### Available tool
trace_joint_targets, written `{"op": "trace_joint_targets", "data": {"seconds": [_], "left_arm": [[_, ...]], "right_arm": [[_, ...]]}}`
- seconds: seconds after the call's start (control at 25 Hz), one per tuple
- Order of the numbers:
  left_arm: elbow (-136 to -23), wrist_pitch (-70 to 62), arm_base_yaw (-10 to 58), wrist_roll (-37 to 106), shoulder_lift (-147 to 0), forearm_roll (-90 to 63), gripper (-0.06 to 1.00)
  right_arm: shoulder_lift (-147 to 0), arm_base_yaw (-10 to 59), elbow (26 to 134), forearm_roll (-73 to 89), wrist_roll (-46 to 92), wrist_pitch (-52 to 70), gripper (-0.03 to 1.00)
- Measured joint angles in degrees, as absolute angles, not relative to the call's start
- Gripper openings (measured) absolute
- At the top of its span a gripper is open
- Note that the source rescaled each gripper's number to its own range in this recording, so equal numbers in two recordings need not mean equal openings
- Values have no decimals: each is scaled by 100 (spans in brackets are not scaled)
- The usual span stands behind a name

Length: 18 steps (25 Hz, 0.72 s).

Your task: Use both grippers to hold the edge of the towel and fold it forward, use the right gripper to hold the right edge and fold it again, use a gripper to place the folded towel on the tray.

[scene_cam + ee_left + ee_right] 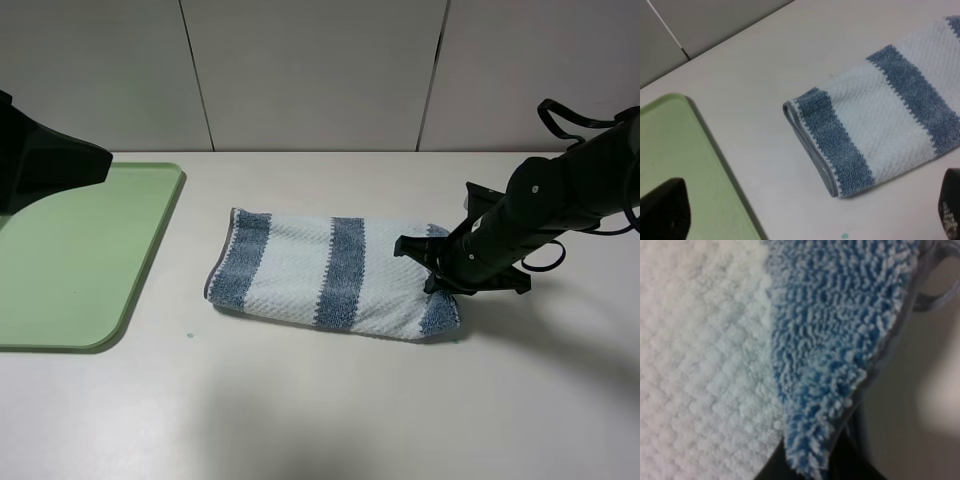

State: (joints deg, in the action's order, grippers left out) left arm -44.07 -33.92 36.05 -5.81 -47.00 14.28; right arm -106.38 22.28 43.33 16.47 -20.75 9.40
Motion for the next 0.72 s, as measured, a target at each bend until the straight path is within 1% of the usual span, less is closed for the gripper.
{"op": "trace_joint_targets", "data": {"seconds": [0.48, 0.72], "left_arm": [[-4407, -3392, 3605, -581, -4700, 1428, 100], [-4407, -3392, 3605, -581, -4700, 1428, 100]], "right_arm": [[-10479, 2206, 4346, 1453, -1927, 1123, 2], [-9996, 1893, 4340, 1142, -1922, 1551, 2]]}}
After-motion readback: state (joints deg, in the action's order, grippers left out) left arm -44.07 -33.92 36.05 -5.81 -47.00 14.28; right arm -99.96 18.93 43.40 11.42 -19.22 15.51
